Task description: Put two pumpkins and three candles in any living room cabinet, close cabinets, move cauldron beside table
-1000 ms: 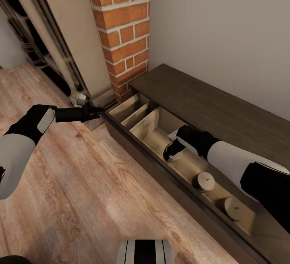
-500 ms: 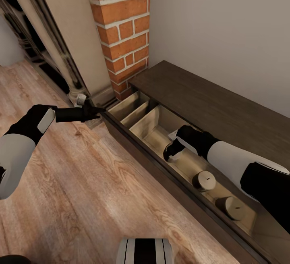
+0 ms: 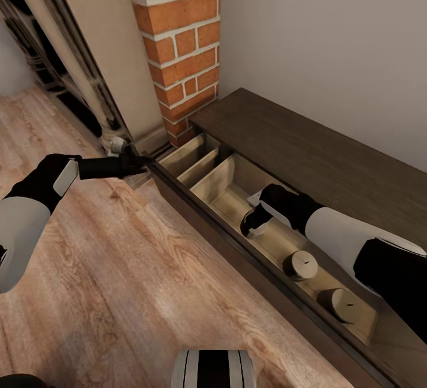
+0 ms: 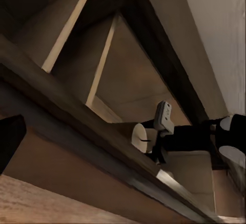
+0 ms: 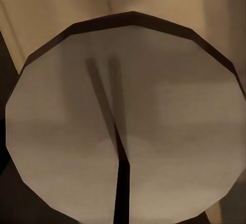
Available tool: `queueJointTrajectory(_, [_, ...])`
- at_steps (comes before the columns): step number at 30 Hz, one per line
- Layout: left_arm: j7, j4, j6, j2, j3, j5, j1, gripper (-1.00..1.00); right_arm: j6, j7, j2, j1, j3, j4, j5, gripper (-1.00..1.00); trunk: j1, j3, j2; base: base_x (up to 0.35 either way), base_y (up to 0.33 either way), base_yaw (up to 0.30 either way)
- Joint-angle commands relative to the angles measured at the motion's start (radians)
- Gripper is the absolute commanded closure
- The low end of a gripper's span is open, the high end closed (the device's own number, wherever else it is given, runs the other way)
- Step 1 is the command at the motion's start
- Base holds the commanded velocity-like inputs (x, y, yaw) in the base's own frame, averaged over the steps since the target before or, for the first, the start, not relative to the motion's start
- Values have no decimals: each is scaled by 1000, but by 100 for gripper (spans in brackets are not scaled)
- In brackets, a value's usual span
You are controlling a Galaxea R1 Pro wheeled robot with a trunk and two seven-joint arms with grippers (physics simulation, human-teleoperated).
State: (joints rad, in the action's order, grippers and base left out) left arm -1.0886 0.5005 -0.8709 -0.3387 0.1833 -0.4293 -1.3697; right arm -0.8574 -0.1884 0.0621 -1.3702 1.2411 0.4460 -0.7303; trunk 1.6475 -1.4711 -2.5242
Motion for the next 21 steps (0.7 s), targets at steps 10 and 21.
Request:
queueJointTrajectory(10, [-154,0,81,-53,2,-4,21,-100,33,-9,1,-1,77,-31,8,100,0,-1,0,0,0,0])
queueJointTrajectory(21, [-184,1,84,-118,1,-6,36,-100,40,-9,1,-1,86,-62,8,100,0,-1,0,0,0,0])
